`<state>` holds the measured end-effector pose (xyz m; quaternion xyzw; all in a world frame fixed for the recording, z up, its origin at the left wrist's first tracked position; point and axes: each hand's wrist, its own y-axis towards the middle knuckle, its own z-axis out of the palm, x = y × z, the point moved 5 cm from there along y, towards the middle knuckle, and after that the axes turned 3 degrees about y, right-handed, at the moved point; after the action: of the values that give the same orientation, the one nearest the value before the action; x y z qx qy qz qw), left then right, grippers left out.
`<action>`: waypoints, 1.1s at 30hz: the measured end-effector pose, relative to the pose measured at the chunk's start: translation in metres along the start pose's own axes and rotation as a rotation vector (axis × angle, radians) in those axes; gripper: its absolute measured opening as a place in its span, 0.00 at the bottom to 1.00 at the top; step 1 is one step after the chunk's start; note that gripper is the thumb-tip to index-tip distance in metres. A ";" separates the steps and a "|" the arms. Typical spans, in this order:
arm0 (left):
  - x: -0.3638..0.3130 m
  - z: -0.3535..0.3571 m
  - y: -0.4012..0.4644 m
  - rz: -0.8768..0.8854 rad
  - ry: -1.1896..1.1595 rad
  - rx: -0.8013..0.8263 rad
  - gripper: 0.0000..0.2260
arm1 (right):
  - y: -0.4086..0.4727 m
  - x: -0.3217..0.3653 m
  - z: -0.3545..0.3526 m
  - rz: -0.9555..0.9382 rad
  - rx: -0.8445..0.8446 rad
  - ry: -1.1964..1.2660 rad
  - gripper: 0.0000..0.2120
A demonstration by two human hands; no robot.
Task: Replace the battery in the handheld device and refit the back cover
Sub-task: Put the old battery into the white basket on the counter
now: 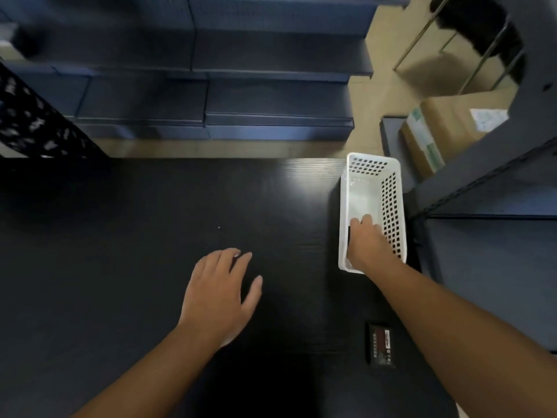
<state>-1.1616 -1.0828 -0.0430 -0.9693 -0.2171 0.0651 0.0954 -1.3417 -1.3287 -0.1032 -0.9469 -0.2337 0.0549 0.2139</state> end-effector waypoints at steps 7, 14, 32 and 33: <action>0.004 -0.001 -0.003 0.055 0.003 0.036 0.29 | -0.085 -0.017 -0.043 -0.231 -0.400 0.294 0.14; 0.011 0.002 -0.019 0.114 0.032 0.052 0.30 | -0.201 -0.072 0.077 -0.326 0.106 0.136 0.40; 0.060 -0.029 -0.133 -0.089 0.078 -0.032 0.31 | -0.202 0.026 0.011 -0.619 0.037 -0.062 0.30; 0.068 -0.033 -0.138 -0.085 0.089 -0.036 0.31 | -0.209 0.057 -0.008 -0.666 0.006 -0.090 0.28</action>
<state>-1.1518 -0.9360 0.0132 -0.9627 -0.2546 0.0141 0.0899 -1.3777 -1.1383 -0.0059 -0.8145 -0.5395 0.0244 0.2122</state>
